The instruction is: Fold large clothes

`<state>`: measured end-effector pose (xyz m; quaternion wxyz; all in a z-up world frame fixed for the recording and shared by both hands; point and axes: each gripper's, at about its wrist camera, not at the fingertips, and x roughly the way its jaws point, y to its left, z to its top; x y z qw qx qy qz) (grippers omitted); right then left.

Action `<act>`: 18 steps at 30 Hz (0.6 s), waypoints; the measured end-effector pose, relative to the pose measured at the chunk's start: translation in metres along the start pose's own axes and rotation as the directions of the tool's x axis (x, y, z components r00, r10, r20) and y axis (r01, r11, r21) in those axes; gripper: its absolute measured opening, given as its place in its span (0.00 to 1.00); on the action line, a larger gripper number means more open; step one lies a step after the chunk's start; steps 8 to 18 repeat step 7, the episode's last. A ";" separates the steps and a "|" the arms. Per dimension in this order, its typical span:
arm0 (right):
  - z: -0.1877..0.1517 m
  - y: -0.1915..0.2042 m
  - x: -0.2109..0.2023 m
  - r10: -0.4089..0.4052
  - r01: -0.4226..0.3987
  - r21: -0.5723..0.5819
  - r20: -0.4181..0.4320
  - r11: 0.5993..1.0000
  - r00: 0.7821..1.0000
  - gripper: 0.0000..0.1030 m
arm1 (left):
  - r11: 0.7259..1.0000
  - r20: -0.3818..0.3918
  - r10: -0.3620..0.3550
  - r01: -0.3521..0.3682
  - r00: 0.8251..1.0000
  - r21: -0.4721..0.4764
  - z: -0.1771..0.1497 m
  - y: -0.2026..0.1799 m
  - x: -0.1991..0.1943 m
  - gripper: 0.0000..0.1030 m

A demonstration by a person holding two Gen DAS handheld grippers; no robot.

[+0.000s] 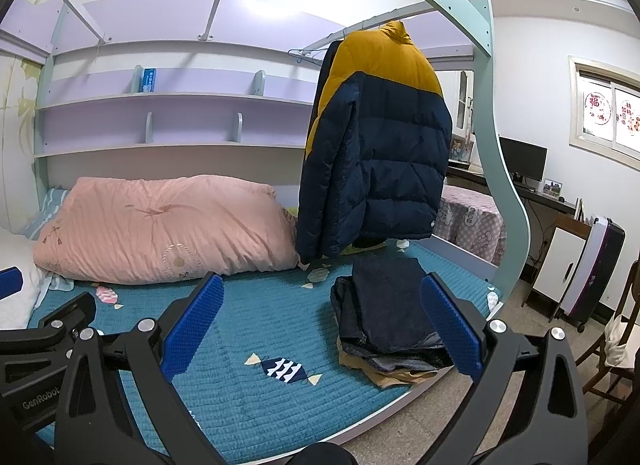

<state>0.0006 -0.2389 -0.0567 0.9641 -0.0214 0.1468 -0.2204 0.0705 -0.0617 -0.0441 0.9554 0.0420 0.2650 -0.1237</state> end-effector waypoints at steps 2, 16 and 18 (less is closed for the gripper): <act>0.000 0.000 0.000 0.000 0.000 0.000 -0.001 1.000 1.000 0.93 | 1.000 -0.001 -0.001 0.001 1.000 0.001 0.002 0.001 0.001 0.86; 0.001 0.000 0.001 0.002 -0.002 -0.001 -0.003 1.000 1.000 0.93 | 1.000 -0.004 -0.003 0.003 1.000 0.003 0.001 0.002 0.001 0.86; 0.001 0.000 0.001 0.002 -0.002 -0.001 -0.003 1.000 1.000 0.93 | 1.000 -0.004 -0.003 0.003 1.000 0.003 0.001 0.002 0.001 0.86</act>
